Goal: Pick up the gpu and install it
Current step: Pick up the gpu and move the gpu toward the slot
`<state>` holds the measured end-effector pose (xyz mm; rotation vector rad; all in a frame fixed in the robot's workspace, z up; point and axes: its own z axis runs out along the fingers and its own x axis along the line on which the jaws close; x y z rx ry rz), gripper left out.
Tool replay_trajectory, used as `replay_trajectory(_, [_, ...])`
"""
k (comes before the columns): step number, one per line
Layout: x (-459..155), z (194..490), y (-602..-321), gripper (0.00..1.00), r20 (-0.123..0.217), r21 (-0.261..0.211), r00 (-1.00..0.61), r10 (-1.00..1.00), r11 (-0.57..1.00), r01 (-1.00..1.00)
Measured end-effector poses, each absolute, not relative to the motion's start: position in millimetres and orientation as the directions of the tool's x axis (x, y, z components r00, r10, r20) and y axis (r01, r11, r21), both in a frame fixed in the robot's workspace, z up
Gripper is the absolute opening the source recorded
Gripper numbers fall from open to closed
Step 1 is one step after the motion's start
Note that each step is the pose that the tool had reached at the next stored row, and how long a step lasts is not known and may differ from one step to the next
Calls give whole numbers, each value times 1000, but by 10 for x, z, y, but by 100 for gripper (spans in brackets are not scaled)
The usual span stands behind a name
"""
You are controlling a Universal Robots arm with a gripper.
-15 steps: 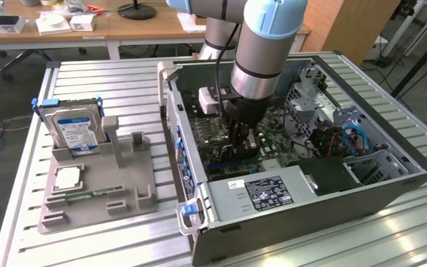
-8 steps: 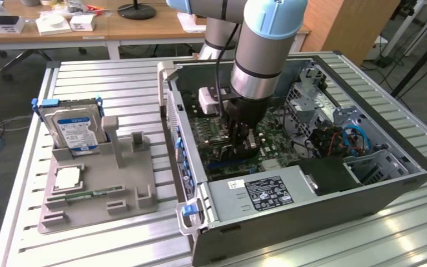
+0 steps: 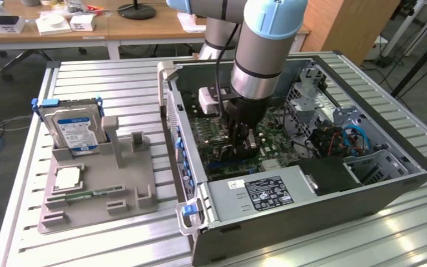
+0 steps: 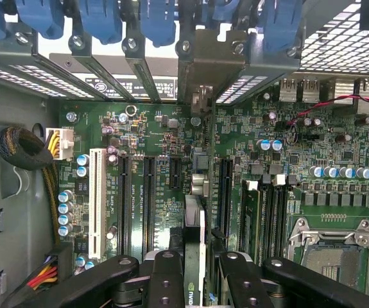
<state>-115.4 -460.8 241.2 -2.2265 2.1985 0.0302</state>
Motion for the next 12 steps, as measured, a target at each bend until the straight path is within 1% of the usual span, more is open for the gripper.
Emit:
replay_trajectory(3, [-1154, 2407, -4607, 27, -24, 4, 13, -1000, -13, -1000])
replay_trajectory(4, [-1154, 2408, -4607, 33, -23, 4, 13, -1000, -13, -1000])
replay_trajectory(5, [-1154, 2411, -4607, 33, -23, 5, 13, -1000, -13, -1000])
replay_trajectory(6, [-1154, 2412, -4608, 40, -23, 5, 13, -1000, -13, -1000])
replay_trajectory(12, [-1154, 2412, -4608, 40, -23, 5, 13, -1000, -13, -1000])
